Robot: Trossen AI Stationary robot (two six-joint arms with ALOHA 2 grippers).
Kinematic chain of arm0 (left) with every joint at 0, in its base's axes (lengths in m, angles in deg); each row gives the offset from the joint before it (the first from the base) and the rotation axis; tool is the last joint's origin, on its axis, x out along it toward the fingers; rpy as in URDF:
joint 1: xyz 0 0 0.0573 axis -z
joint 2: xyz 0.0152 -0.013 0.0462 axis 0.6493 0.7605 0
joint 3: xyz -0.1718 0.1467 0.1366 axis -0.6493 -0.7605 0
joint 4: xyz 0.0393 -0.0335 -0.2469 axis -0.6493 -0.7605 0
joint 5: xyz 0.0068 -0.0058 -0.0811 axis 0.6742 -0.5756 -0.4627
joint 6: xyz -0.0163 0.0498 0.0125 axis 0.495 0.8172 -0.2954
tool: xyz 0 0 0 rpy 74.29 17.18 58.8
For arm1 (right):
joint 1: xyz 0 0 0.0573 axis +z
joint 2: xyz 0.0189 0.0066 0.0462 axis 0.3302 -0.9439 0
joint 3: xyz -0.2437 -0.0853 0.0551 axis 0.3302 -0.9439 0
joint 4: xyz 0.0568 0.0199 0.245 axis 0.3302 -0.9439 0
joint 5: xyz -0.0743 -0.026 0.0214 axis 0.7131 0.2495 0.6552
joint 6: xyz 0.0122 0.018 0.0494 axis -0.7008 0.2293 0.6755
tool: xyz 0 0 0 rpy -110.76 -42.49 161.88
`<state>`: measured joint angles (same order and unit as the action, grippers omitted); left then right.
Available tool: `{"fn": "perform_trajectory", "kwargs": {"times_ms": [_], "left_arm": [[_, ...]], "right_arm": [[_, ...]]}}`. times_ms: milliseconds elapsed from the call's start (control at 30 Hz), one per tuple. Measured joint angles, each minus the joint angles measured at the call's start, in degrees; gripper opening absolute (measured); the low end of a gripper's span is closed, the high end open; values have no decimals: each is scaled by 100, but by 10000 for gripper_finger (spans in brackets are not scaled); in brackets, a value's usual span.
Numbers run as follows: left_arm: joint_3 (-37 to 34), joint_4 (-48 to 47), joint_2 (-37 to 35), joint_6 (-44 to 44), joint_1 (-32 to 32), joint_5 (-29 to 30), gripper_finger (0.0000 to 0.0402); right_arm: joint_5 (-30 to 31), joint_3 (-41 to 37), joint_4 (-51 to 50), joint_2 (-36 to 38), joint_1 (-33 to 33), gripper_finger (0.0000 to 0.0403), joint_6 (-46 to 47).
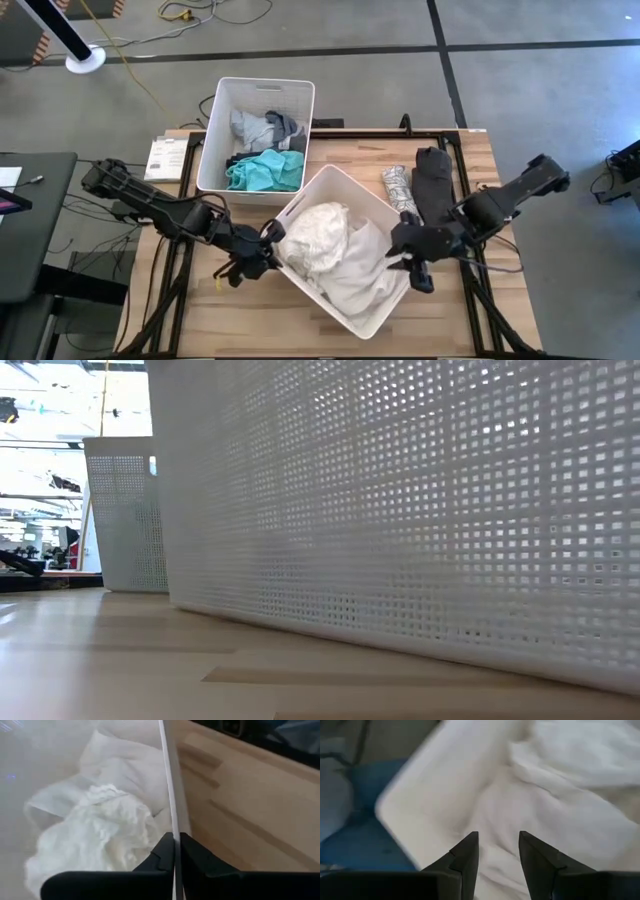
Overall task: Sort clothes
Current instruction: Put the white dress into the bottom white laundry bin
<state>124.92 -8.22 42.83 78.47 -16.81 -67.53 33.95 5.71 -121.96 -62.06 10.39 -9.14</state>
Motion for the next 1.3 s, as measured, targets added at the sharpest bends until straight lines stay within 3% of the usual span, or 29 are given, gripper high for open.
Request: {"fn": "perform_trajectory", "kwargs": {"times_ms": [433, 800, 1000, 1300], "left_arm": [[32, 193, 20, -479, 95, -1777, 4], [673, -1328, 8, -1044, 210, -1571, 13], [694, -1662, 3, -1504, 215, -1186, 18], [695, -1885, 2, -2388, 271, -1694, 20]], "right_arm": [[222, 0, -753, 66, -18, 154, 279], [379, -2, -1826, 66, -18, 154, 834], [1014, -23, -2498, 66, -18, 154, 1377], [929, -396, -2545, 62, -18, 154, 1672]]}}
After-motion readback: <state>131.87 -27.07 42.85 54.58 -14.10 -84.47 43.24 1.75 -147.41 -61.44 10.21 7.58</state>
